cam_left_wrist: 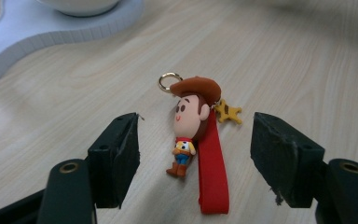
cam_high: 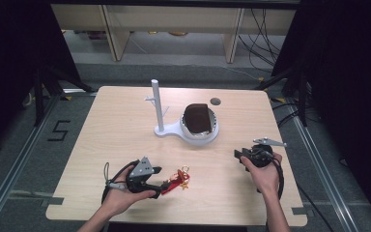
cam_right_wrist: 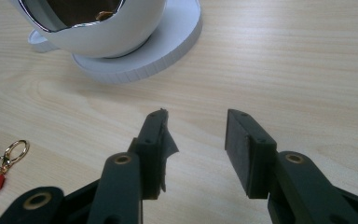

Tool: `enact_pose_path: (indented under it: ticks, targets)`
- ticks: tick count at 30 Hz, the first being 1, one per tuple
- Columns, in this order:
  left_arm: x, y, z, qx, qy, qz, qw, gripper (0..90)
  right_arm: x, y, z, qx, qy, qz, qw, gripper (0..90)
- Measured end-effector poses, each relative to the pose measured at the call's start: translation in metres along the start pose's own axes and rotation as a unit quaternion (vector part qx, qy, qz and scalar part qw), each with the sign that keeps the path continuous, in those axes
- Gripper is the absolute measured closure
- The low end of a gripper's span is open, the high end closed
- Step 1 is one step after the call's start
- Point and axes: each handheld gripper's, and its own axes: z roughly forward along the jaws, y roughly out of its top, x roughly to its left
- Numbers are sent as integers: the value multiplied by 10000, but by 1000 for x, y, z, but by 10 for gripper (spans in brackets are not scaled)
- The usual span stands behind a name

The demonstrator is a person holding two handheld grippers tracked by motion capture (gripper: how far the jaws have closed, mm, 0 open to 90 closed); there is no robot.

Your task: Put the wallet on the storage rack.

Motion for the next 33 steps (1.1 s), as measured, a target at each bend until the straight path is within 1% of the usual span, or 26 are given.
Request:
enact_pose_path:
  ticks: [1, 2, 4, 5, 6, 7, 8, 9, 10, 11, 12, 14, 15, 17, 18, 21, 22, 23, 24, 25, 27, 28, 30, 31, 32, 33]
  targets:
    - [0, 1, 2, 77, -10, 13, 10000, 318, 0, 0, 0, 0, 0, 0, 10000, 597]
    - [1, 1, 7, 240, -32, 151, 9996, 324, -4, 0, 0, 16, -35, -188, 9998, 595]
    - [1, 2, 11, 260, -51, 136, 9996, 330, -4, 0, 1, -23, 22, -171, 9998, 593]
    - [0, 2, 14, 317, -45, 123, 9994, 338, -4, 0, 3, -5, -47, -220, 9997, 592]
    - [1, 2, 17, 347, -94, 171, 9992, 343, -3, 0, 2, 74, -73, -149, 9998, 591]
    - [2, 3, 20, 389, -106, 170, 9990, 348, -4, 0, 2, -2, 83, -177, 9998, 589]
    - [3, 4, 24, 462, -87, 196, 9987, 355, -4, -1, 3, -1, 75, -167, 9998, 589]
    - [4, 5, 26, 540, -80, 310, 9980, 365, -3, -1, 3, 5, 87, -153, 9998, 588]
    - [5, 6, 27, 575, -105, 335, 9977, 371, -2, -1, 2, 41, 50, -157, 9999, 587]
    - [3, 6, 31, 477, -126, 171, 9986, 376, -2, -1, 2, 43, 56, -161, 9998, 587]
    - [4, 7, 33, 570, -156, 248, 9979, 381, -2, -1, 2, 44, 56, -162, 9998, 586]
    - [3, 7, 37, 549, -203, 183, 9981, 393, -3, -1, 2, 2, 84, -141, 9999, 585]
    - [4, 7, 38, 652, -194, 214, 9975, 398, -3, -1, 3, -5, 42, -156, 9999, 584]
    - [5, 7, 40, 752, -188, 274, 9966, 409, -4, -1, 3, -23, 118, -136, 9998, 583]
    - [5, 7, 41, 793, -185, 256, 9964, 420, -4, -1, 2, 8, 82, -128, 9999, 583]
    - [6, 8, 45, 851, -237, 219, 9959, 445, -5, -2, 2, 9, 138, -113, 9998, 582]
    - [5, 8, 46, 859, -219, 146, 9960, 452, -5, -2, 2, 12, 118, -113, 9999, 582]
    - [6, 8, 47, 897, -261, 198, 9954, 462, -4, -2, 3, 10, 87, -116, 9999, 581]
    - [5, 8, 49, 886, -272, 174, 9955, 474, -4, -2, 3, 11, 94, -115, 9999, 581]
    - [5, 9, 50, 962, -285, 221, 9947, 487, -4, -2, 3, 9, 94, -115, 9999, 581]
    - [4, 9, 52, 967, -294, 176, 9947, 526, -5, -2, 3, 11, 104, -109, 9999, 580]
    - [3, 10, 53, 962, -273, 210, 9948, 561, -5, -2, 2, 16, 149, -100, 9998, 580]
    - [2, 11, 52, 905, -243, 201, 9954, 584, -5, -2, 2, 0, 153, -82, 9998, 580]
    - [1, 11, 51, 822, -222, 144, 9963, 599, -6, -3, 2, -21, 132, -75, 9999, 579]
    - [2, 12, 50, 829, -209, 176, 9962, 612, -6, -3, 2, 12, 95, -73, 9999, 578]
    - [1, 13, 49, 754, -165, 111, 9970, 619, -6, -3, 2, -2, 87, -72, 9999, 578]
